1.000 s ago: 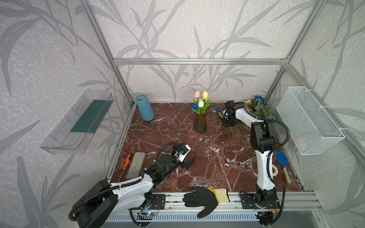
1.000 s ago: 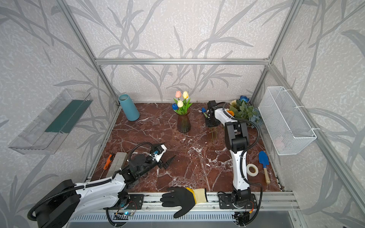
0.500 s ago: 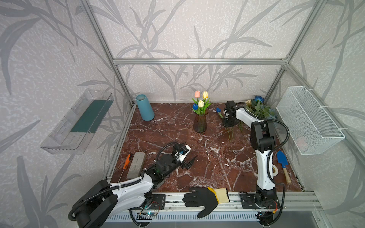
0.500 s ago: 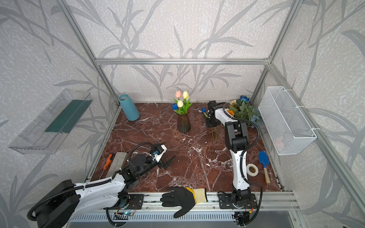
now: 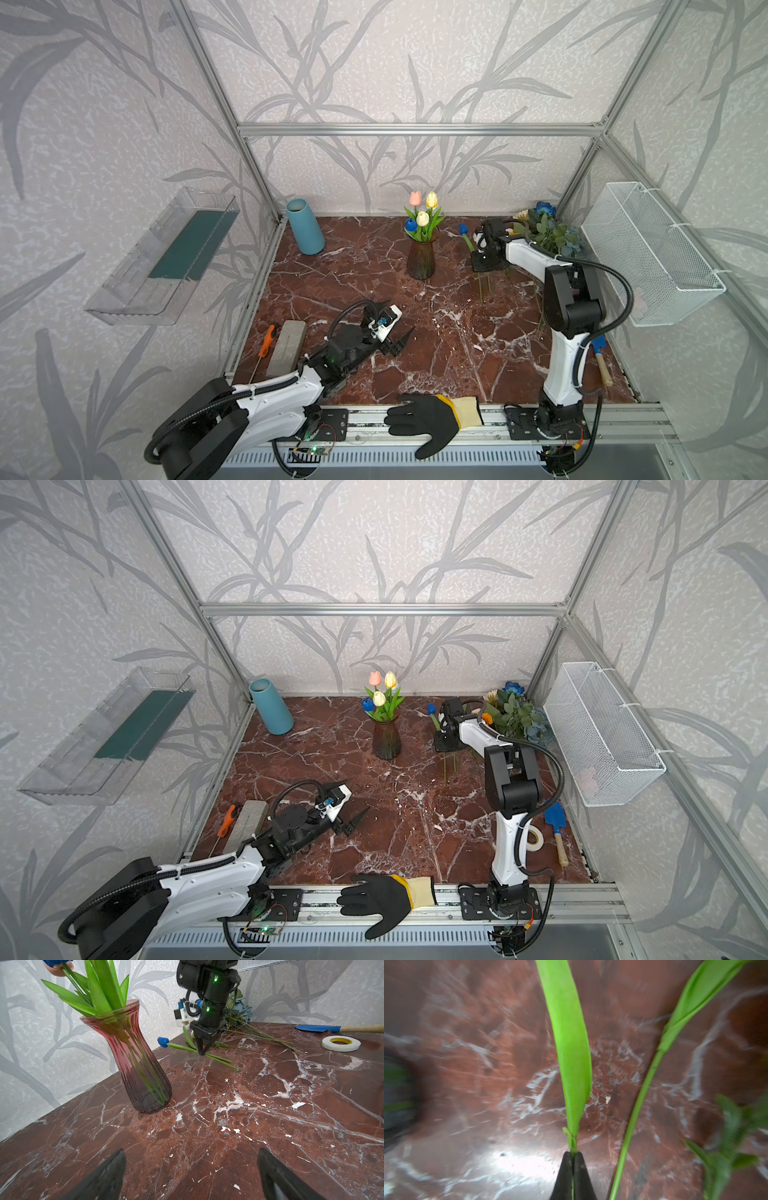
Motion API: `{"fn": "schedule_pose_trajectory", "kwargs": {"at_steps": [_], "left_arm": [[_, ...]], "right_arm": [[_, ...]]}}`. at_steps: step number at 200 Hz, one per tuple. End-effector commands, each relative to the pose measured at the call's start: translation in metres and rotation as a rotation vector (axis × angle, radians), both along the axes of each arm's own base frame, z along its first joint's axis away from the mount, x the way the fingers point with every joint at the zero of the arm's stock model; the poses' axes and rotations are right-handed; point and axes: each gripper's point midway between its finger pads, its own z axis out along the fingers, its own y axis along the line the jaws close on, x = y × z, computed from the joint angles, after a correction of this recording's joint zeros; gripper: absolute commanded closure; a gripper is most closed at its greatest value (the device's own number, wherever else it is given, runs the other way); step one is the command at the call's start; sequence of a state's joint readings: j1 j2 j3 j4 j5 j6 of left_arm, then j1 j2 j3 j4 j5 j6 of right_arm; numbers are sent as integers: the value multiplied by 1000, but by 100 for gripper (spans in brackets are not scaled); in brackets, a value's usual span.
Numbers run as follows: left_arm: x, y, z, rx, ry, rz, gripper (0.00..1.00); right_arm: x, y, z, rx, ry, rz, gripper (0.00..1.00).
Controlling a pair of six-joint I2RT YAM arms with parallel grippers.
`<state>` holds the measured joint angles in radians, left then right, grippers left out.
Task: Arrange the flowers into the vase
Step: 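Lower the right gripper onto the blue tulip stem and close, then lift the blue tulip upright with the right gripper toward the vase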
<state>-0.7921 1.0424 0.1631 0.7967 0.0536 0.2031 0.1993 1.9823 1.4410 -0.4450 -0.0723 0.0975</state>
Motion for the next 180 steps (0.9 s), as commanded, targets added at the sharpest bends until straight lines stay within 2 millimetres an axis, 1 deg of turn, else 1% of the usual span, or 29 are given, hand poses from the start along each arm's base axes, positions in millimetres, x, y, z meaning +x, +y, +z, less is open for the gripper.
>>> {"fn": "schedule_pose_trajectory", "kwargs": {"at_steps": [1, 3, 9, 13, 16, 19, 27, 65, 86, 107, 111, 114, 118, 130, 134, 138, 153, 165, 180], "left_arm": [[2, 0, 15, -29, -44, 7, 2], [2, 1, 15, -28, -45, 14, 2], [3, 2, 16, -31, -50, 24, 2], [4, 2, 16, -31, -54, 29, 2], [5, 3, 16, -30, -56, 32, 2], [5, 3, 16, -30, -58, 32, 2], [4, 2, 16, -30, -58, 24, 2], [4, 1, 17, -29, -59, 23, 2], [2, 5, 19, -42, -64, 28, 2], [4, 7, 19, -30, -72, 46, 2], [4, 7, 18, -28, -70, 45, 2], [3, 6, 18, -28, -69, 42, 2], [3, 6, 18, -30, -65, 39, 2], [1, 5, 19, -37, -60, 30, 2], [2, 5, 19, -37, -60, 30, 2], [1, 5, 19, -38, -60, 29, 2], [2, 5, 18, -33, -62, 31, 2], [1, 4, 19, -34, -61, 25, 2], [0, 5, 19, -37, -58, 26, 2]], "right_arm": [[20, 13, 82, 105, -301, 8, 100], [19, 14, 84, 109, -311, 7, 100], [18, 13, 100, 122, -368, 1, 100], [15, 14, 107, 129, -402, 1, 100], [14, 14, 108, 134, -421, 2, 100], [12, 15, 122, 146, -466, 5, 100], [6, 17, 138, 166, -526, 19, 100], [-31, 40, 211, 265, -733, 133, 100], [-54, 64, 254, 328, -873, 226, 100], [-84, 95, 304, 409, -1056, 336, 100], [-89, 100, 312, 431, -1093, 356, 100], [-92, 102, 314, 441, -1105, 367, 100], [-97, 107, 325, 472, -1155, 386, 100], [-104, 117, 339, 525, -1239, 414, 100], [-104, 120, 339, 537, -1249, 417, 100], [-105, 122, 347, 554, -1293, 422, 100], [-103, 134, 355, 571, -1359, 448, 100], [-95, 143, 356, 543, -1387, 453, 100], [-77, 146, 355, 501, -1396, 418, 100]]}}
